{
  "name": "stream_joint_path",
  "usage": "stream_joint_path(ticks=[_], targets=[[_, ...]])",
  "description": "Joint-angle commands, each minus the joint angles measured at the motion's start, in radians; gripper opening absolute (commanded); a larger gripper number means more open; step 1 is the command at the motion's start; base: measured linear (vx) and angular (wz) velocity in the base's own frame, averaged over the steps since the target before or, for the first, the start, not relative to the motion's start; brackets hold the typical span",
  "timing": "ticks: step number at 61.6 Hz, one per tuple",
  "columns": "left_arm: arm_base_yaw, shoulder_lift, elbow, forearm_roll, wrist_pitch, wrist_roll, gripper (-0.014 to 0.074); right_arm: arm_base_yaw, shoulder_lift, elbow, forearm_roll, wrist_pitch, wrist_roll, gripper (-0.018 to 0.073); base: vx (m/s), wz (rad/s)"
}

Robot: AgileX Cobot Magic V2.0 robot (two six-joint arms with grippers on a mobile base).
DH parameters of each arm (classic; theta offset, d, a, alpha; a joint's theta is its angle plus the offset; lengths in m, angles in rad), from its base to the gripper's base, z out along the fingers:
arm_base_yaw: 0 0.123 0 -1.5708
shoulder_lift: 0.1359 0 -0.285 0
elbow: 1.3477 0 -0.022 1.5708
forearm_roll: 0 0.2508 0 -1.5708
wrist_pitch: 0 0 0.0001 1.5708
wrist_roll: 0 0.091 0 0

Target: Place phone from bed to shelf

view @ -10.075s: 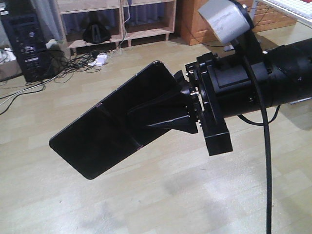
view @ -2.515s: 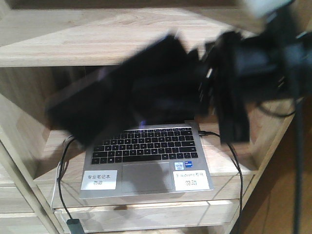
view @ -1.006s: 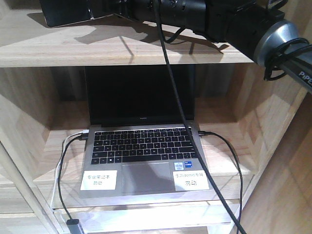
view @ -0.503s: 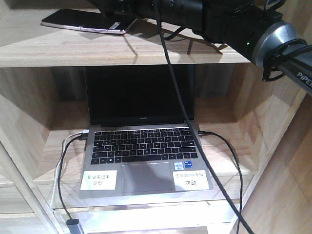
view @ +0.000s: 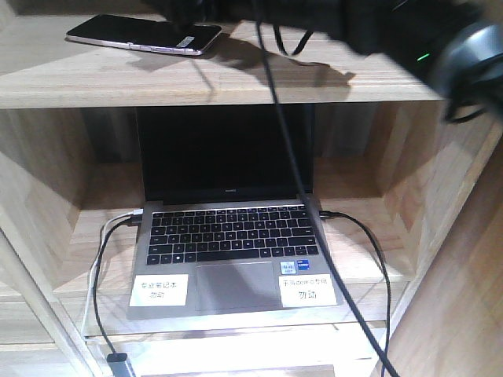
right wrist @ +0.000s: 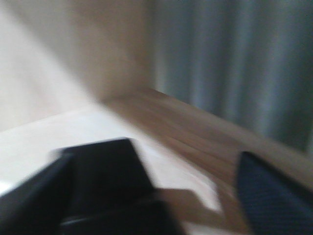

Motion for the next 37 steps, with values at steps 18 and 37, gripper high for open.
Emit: stream_joint_path(ticks=[18, 37], targets=[[-0.005, -0.011, -0.022, -0.009, -0.072, -0.006, 0.0001, -0.058, -0.195, -0.026, -0.195, 0.219, 0.295, -0.0012, 0.00, 0.00], [-0.005, -0.011, -0.022, -0.009, -0.072, -0.006, 0.0001, -0.100, -0.346, 0.106, -0.195, 0.238, 0.287, -0.0006, 0.00, 0.00]])
